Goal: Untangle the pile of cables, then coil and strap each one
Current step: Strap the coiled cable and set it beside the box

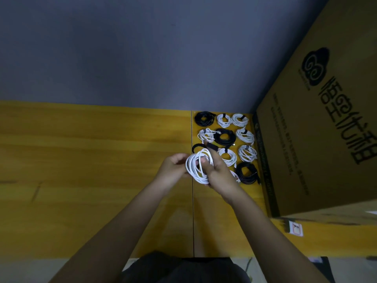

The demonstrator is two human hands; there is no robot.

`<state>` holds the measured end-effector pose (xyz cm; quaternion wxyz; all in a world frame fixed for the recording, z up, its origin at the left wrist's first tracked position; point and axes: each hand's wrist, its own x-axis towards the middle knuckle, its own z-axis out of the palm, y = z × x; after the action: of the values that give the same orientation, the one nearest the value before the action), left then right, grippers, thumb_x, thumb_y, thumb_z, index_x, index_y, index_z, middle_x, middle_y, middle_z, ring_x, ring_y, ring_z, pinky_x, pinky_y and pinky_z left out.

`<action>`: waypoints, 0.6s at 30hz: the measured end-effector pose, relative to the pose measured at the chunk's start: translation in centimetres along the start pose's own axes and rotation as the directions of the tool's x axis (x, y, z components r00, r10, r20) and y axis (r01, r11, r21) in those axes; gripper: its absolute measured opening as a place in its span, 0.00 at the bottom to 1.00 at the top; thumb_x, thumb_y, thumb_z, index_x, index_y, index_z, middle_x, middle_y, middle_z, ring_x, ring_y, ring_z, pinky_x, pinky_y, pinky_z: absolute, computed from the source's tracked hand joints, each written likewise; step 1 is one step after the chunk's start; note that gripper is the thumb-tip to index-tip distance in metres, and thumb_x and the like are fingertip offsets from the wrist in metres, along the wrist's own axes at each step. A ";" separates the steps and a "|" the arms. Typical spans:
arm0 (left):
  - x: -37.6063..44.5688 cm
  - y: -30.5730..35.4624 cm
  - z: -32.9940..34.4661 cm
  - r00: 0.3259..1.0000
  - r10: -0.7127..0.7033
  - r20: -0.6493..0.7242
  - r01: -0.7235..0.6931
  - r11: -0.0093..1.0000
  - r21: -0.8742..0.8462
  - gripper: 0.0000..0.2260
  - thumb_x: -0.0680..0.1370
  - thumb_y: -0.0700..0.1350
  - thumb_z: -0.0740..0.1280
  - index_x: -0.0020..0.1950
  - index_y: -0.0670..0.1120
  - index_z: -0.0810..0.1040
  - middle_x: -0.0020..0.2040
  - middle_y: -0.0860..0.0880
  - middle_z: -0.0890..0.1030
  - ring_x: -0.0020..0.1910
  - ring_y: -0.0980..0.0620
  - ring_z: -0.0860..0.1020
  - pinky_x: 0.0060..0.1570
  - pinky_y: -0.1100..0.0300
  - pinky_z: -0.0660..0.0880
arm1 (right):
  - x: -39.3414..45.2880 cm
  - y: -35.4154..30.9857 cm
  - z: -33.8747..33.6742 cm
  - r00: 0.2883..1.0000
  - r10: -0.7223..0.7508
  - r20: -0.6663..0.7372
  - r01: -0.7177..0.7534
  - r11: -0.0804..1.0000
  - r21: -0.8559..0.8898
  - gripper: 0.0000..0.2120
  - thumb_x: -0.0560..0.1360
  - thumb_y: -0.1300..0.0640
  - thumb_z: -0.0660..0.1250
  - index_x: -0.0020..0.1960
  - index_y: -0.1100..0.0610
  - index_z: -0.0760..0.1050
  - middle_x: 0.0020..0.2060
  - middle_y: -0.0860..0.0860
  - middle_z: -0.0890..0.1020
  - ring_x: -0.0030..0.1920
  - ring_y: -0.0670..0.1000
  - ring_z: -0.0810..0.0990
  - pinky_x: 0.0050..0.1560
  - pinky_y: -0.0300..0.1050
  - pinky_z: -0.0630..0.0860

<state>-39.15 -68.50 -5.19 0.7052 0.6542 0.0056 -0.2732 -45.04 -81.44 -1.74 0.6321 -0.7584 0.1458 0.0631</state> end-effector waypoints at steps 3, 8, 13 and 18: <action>-0.1 0.1 -0.3 0.998 -0.062 0.013 0.063 0.995 -0.083 0.08 0.76 0.34 0.67 0.46 0.47 0.81 0.37 0.52 0.84 0.36 0.58 0.81 0.38 0.65 0.79 | 0.1 0.1 0.6 0.996 -0.085 -0.006 0.085 0.996 0.020 0.11 0.82 0.59 0.57 0.56 0.44 0.71 0.46 0.43 0.80 0.45 0.38 0.79 0.44 0.34 0.75; -0.8 0.5 -1.0 0.980 -0.139 0.142 0.171 0.953 -0.248 0.08 0.77 0.32 0.64 0.50 0.42 0.80 0.41 0.49 0.85 0.40 0.55 0.84 0.37 0.64 0.78 | -0.2 0.2 0.4 0.990 -0.139 0.001 0.139 0.990 -0.026 0.14 0.82 0.63 0.55 0.53 0.45 0.73 0.39 0.39 0.81 0.38 0.37 0.78 0.37 0.29 0.71; -1.4 1.7 -1.7 0.922 -0.218 0.319 0.307 0.916 -0.260 0.10 0.78 0.37 0.57 0.53 0.40 0.77 0.44 0.45 0.84 0.43 0.51 0.83 0.43 0.61 0.79 | -0.3 0.9 0.2 0.990 -0.142 -0.010 0.139 0.977 -0.162 0.17 0.83 0.61 0.53 0.55 0.39 0.70 0.38 0.44 0.78 0.29 0.38 0.73 0.31 0.35 0.68; -1.8 2.3 -1.9 0.876 -0.244 0.416 0.323 0.937 -0.131 0.15 0.72 0.49 0.62 0.56 0.45 0.78 0.48 0.48 0.84 0.48 0.50 0.81 0.49 0.60 0.77 | -0.2 1.5 0.0 0.988 -0.153 -0.016 0.136 0.916 -0.377 0.18 0.82 0.59 0.53 0.68 0.45 0.67 0.45 0.44 0.80 0.35 0.38 0.75 0.33 0.36 0.68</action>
<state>-39.10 -66.11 -2.69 0.7050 0.5050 -0.0131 -0.4978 -45.72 -81.67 -3.04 0.4751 -0.8751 0.0888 0.0257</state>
